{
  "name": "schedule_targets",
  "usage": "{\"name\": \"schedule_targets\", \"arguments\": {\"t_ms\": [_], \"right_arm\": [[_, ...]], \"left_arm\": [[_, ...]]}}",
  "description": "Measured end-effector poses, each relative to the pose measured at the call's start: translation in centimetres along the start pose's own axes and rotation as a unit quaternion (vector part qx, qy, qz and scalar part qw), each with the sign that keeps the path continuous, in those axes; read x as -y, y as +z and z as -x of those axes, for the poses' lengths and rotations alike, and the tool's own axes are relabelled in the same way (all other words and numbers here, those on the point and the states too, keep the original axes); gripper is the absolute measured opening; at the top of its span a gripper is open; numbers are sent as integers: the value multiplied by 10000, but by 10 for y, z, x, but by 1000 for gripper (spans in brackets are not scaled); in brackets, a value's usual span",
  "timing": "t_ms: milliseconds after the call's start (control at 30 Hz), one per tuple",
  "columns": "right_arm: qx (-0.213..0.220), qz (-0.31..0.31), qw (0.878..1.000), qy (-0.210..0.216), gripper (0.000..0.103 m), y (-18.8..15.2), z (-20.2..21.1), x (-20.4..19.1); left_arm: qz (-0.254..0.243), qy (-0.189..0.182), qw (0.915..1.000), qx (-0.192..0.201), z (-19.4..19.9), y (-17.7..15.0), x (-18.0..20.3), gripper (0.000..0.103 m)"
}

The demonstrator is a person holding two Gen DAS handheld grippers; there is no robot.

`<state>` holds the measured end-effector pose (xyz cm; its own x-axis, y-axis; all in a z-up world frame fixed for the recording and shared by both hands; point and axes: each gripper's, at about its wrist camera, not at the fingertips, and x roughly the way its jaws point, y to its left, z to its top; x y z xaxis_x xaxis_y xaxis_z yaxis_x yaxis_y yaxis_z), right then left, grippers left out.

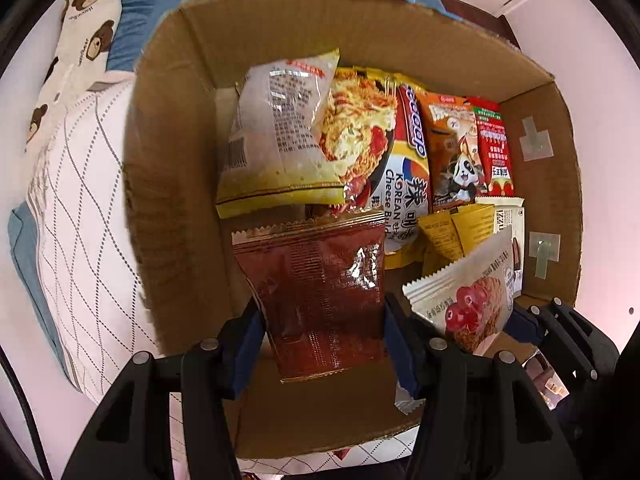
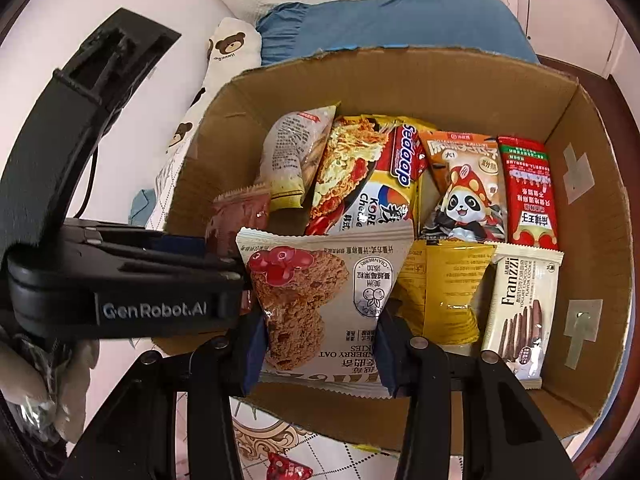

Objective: Organize snacks
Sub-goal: 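Carry both held packets over the cardboard box, then open both tools to drop the jerky and oat cookie packets in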

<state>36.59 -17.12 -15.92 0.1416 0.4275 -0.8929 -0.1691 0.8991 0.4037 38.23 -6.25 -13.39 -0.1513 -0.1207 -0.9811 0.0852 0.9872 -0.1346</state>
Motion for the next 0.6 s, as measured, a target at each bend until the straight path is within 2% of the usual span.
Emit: {"name": "schedule_targets", "arguments": {"t_ms": [267,300,333,433,600], "right_arm": [[-190,-125,9997,5,49,0,-11,5],[-240,-127,9996,-35,52,0,-13,5],[-284,-129,9995,-70,64,0,-15,5],[-434,-124,9985,-312,78,-1,-19,6],[-498,-122,9979,-398,78,-4,-17,10]], "left_arm": [[53,73,9998,-180,-10,0,-2,54],[63,75,9997,-220,-11,0,-2,54],[103,65,9996,-249,-12,0,-3,56],[204,71,9997,-148,-11,0,-8,64],[316,87,9995,-36,-9,-1,-14,64]]}}
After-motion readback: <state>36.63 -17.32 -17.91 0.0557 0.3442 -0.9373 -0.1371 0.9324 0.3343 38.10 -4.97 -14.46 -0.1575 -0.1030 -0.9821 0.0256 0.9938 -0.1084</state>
